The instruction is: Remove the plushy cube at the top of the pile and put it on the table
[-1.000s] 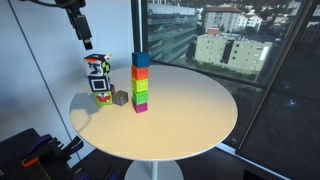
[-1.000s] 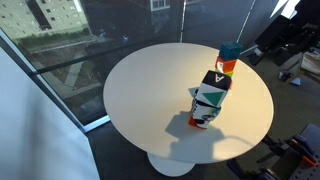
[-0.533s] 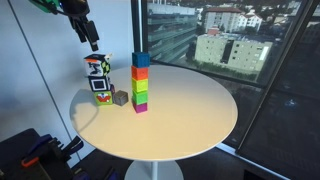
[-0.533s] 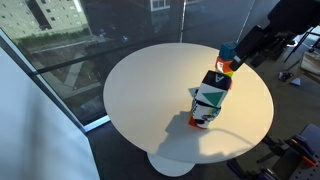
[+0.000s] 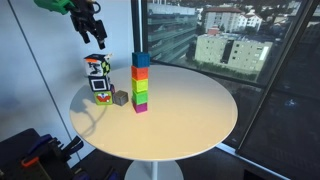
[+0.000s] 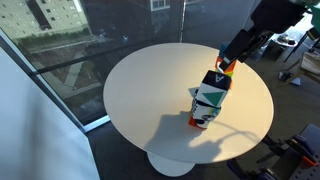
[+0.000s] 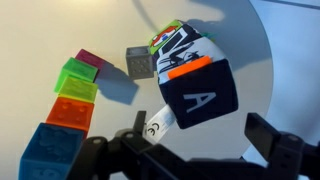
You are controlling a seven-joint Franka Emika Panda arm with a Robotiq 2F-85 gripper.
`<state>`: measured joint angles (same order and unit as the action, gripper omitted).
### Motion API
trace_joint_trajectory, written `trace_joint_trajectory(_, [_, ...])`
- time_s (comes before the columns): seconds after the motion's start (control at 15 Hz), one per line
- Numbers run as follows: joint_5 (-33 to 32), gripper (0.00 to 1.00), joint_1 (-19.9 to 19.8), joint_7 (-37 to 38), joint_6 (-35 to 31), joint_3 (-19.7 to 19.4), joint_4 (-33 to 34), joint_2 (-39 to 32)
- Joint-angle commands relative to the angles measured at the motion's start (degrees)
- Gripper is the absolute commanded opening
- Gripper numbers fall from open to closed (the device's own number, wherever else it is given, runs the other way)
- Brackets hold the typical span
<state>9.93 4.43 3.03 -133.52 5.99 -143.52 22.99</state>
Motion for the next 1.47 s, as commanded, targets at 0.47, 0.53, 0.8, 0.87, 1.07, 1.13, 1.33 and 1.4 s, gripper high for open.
trace_joint_trajectory(0.47, [-2.42, 1.0, 2.38, -10.13, 1.38, -1.24, 3.18, -6.03])
trace_joint_trajectory(0.53, [-2.43, 1.0, 2.48, -10.87, 1.22, -1.26, 3.04, -6.31])
trace_joint_trajectory(0.8, [-2.53, 1.0, 2.66, -13.08, 0.79, -1.25, 2.57, -7.06])
trace_joint_trajectory(0.87, [-2.44, 1.0, 2.7, -13.54, 0.58, -1.27, 2.45, -7.2])
trace_joint_trajectory(1.07, [-2.33, 1.0, 2.8, -14.66, 0.23, -1.31, 1.96, -7.42])
trace_joint_trajectory(1.13, [-2.27, 1.0, 2.83, -15.07, 0.06, -1.33, 1.77, -7.42])
trace_joint_trajectory(1.33, [-2.28, 1.0, 2.84, -15.87, -0.45, -1.31, 1.32, -7.58])
trace_joint_trajectory(1.4, [-2.29, 1.0, 2.82, -16.0, -0.54, -1.31, 1.21, -7.66])
